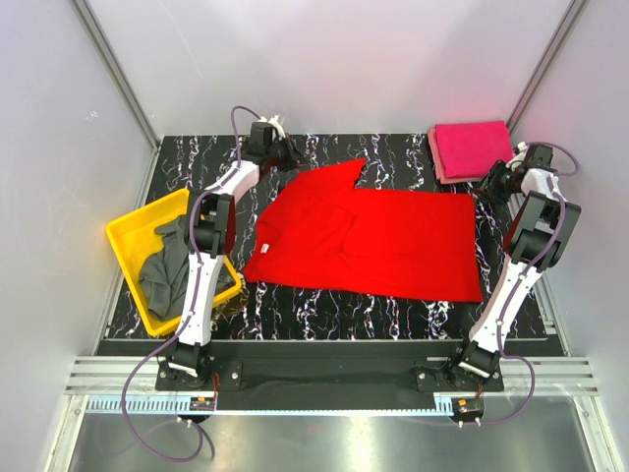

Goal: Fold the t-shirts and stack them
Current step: Fold the tshirt

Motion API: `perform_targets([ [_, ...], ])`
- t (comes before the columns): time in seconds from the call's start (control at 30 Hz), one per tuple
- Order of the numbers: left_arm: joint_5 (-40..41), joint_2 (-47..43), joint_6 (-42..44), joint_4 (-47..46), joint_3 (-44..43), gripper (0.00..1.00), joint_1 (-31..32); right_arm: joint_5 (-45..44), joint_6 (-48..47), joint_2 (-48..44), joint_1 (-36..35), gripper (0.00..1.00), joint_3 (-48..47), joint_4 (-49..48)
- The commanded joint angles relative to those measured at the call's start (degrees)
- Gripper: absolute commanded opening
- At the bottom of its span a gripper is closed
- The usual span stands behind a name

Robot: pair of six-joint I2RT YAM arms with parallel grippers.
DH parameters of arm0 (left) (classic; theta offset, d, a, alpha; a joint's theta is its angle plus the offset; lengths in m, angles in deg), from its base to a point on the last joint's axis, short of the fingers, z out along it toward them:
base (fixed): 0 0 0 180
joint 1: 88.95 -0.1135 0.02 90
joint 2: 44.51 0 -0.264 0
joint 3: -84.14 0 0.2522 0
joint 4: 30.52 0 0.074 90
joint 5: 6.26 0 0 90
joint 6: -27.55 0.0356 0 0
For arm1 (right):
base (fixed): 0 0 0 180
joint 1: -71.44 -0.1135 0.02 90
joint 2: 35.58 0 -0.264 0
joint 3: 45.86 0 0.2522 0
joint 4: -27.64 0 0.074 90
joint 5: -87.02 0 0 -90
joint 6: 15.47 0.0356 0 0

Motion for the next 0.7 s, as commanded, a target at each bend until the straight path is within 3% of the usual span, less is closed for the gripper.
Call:
perform_targets([
  [0.0, -0.3, -2.3, 2.4, 0.0, -0.4, 0.12, -0.5, 1.0, -0.8, 1.6, -0.1, 0.46, -1.5, 3.4],
  [0.1, 2.4, -2.6, 4.2, 2.4, 0.4, 0.41, -0.8, 1.5, -0.9, 1.8, -0.1, 0.39, -2.0, 3.4],
  [0.23, 3.2, -2.7, 5.0, 2.1, 1.8, 0.54, -0.4, 1.6, -0.8, 2.6, -0.1, 0.23, -3.2, 4.0],
  [0.4, 3.7, -1.2, 5.9, 2.8, 0.2, 0.57, 0.0, 2.5, -1.3, 2.3, -0.1, 0.06, -2.8, 3.8],
  [0.67, 4.8, -0.9, 6.9, 6.1, -1.2, 0.56, 0.2, 2.3, -1.9, 1.7, -0.1, 0.0, -2.5, 3.7],
])
